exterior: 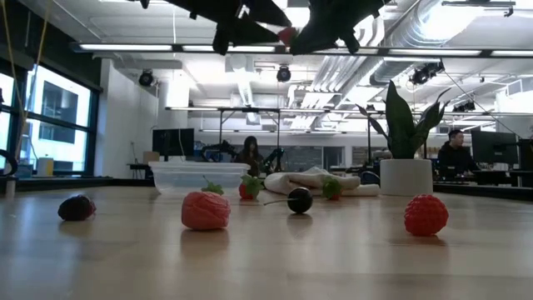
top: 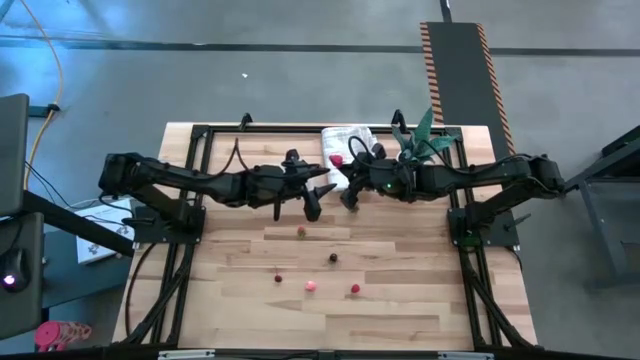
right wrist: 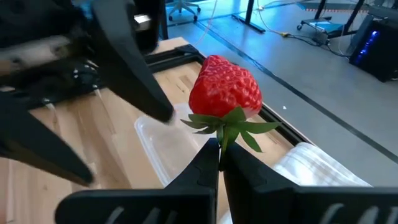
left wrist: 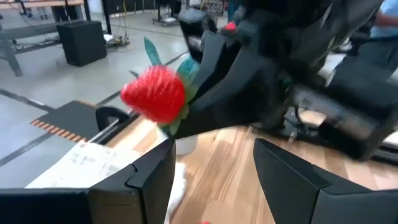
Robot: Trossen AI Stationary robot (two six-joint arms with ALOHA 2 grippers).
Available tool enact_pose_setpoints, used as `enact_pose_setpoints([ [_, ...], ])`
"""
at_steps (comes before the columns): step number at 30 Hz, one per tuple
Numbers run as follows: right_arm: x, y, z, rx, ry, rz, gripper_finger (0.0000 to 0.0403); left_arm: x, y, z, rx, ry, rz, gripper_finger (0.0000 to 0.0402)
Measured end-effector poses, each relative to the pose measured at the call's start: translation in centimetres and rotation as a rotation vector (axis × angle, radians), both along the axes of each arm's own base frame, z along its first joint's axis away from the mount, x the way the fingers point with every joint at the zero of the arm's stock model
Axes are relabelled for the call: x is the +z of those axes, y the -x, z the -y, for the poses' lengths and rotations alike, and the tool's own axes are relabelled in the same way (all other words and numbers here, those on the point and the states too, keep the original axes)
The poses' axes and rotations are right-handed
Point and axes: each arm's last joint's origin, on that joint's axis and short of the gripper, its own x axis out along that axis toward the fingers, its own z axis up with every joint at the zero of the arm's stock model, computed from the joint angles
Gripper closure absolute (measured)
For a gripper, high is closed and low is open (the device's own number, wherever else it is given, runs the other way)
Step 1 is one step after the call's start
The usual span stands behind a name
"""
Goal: Pick and placing Produce into tupperware
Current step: Put the red strawberry into the transparent bin
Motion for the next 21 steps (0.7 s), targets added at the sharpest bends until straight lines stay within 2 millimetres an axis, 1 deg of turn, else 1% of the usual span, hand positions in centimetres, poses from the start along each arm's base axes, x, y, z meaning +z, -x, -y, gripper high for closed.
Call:
enact_pose_setpoints([
  [4,0.0,0.0,-0.4,0.018,-0.008,0.006,0.0403,0.1,-0.1,0.0,0.000,-0.004,0.023,0.0195],
  [14,0.1,-0.1,-2.2,0.069,-0.026,0.020,0.0403,0.4,-0.1,-0.1,0.044,-0.015,0.049,0.0195],
  [21,0.1,-0.1,-2.5,0.079,-0.027,0.021,0.0403,0.4,-0.2,-0.1,0.046,-0.006,0.053,0.0195],
])
